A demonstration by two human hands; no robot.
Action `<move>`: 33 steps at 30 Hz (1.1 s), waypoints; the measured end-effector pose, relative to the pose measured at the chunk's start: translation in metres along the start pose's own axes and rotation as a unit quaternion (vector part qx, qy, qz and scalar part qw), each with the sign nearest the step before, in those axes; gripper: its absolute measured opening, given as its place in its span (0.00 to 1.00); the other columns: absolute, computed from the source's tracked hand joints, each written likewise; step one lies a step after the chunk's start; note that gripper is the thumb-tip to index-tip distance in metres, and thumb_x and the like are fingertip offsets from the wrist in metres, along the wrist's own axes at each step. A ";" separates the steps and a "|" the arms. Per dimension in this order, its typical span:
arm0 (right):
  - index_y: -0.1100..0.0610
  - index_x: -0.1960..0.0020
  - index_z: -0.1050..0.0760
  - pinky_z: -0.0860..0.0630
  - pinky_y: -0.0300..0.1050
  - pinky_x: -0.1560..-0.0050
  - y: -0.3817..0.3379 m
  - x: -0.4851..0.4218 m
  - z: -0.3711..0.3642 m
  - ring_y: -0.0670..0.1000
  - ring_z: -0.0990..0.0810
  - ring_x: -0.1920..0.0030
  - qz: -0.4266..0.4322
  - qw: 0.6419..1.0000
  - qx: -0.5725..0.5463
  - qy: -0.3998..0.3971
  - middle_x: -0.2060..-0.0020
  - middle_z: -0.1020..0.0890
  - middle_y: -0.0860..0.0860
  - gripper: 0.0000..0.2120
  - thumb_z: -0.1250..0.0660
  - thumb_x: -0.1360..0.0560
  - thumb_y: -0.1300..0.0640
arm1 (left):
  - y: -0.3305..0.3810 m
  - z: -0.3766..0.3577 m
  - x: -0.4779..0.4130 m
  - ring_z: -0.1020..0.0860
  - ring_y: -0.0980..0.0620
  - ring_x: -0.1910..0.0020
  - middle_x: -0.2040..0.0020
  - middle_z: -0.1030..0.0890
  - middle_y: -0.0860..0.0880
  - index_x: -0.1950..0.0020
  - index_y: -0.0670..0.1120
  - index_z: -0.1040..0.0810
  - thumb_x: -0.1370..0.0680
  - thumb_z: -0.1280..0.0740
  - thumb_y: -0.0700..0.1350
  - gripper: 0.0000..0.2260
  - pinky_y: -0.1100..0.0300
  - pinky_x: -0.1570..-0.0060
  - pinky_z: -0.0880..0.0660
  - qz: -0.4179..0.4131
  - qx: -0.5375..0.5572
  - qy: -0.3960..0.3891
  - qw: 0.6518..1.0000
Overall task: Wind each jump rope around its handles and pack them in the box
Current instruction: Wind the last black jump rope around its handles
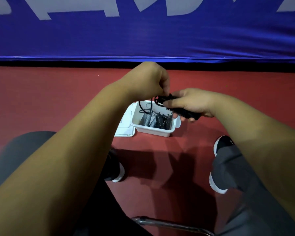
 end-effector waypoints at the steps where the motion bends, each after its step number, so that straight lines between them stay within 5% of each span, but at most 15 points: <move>1: 0.52 0.41 0.22 0.29 0.41 0.72 0.002 -0.003 0.003 0.51 0.22 0.69 -0.003 1.000 -0.004 0.027 0.62 0.16 0.54 0.14 0.28 0.19 0.44 | -0.002 -0.001 0.000 0.19 0.58 0.59 0.57 0.15 0.54 0.59 0.52 0.14 0.27 0.26 0.36 0.10 0.63 0.58 0.23 0.003 -0.012 0.002 1.000; 6: 0.53 0.44 0.23 0.30 0.40 0.72 0.010 -0.014 0.012 0.50 0.23 0.69 -0.006 0.993 -0.045 0.110 0.61 0.18 0.54 0.12 0.29 0.19 0.45 | -0.020 -0.011 0.000 0.20 0.64 0.67 0.63 0.16 0.56 0.58 0.51 0.13 0.26 0.25 0.37 0.08 0.74 0.67 0.29 0.068 0.020 -0.014 0.997; 10: 0.52 0.43 0.23 0.29 0.40 0.72 0.009 -0.017 0.012 0.51 0.21 0.67 -0.002 0.991 -0.046 0.126 0.59 0.17 0.55 0.10 0.29 0.18 0.47 | -0.029 -0.025 0.003 0.14 0.52 0.63 0.62 0.13 0.49 0.57 0.50 0.13 0.25 0.25 0.36 0.08 0.57 0.58 0.16 0.137 0.110 -0.056 0.983; 17: 0.54 0.41 0.23 0.28 0.41 0.73 0.002 -0.013 0.012 0.54 0.20 0.64 0.013 0.991 -0.047 0.121 0.59 0.17 0.55 0.13 0.28 0.19 0.46 | -0.042 -0.037 0.004 0.13 0.43 0.60 0.62 0.15 0.42 0.55 0.41 0.16 0.28 0.21 0.36 0.07 0.44 0.52 0.14 0.218 0.159 -0.031 0.962; 24: 0.51 0.42 0.23 0.28 0.42 0.70 0.000 -0.007 0.009 0.51 0.22 0.69 0.002 0.982 -0.142 0.124 0.58 0.17 0.55 0.25 0.36 0.20 0.30 | -0.035 -0.044 0.002 0.15 0.45 0.69 0.60 0.15 0.39 0.50 0.37 0.20 0.20 0.33 0.40 0.06 0.46 0.64 0.15 0.199 0.134 -0.001 0.971; 30: 0.49 0.39 0.23 0.26 0.41 0.68 0.001 -0.001 0.011 0.49 0.20 0.71 -0.033 0.964 -0.209 0.159 0.60 0.17 0.54 0.28 0.41 0.20 0.26 | -0.033 -0.047 -0.001 0.17 0.48 0.60 0.56 0.13 0.43 0.52 0.43 0.17 0.19 0.27 0.47 0.07 0.47 0.50 0.17 0.134 0.293 0.023 0.946; 33: 0.48 0.43 0.22 0.27 0.41 0.68 -0.002 0.001 0.013 0.49 0.21 0.71 -0.030 0.961 -0.225 0.157 0.61 0.18 0.53 0.25 0.38 0.20 0.27 | -0.039 -0.046 -0.002 0.22 0.51 0.59 0.58 0.17 0.46 0.49 0.40 0.16 0.22 0.23 0.47 0.11 0.54 0.51 0.23 0.123 0.327 0.022 0.937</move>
Point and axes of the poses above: each hand's wrist, its own x-axis away from the middle knuckle, its own z-axis out of the back of the hand, y = z × x, the point moved 4 cm from there along -x, towards the middle knuckle
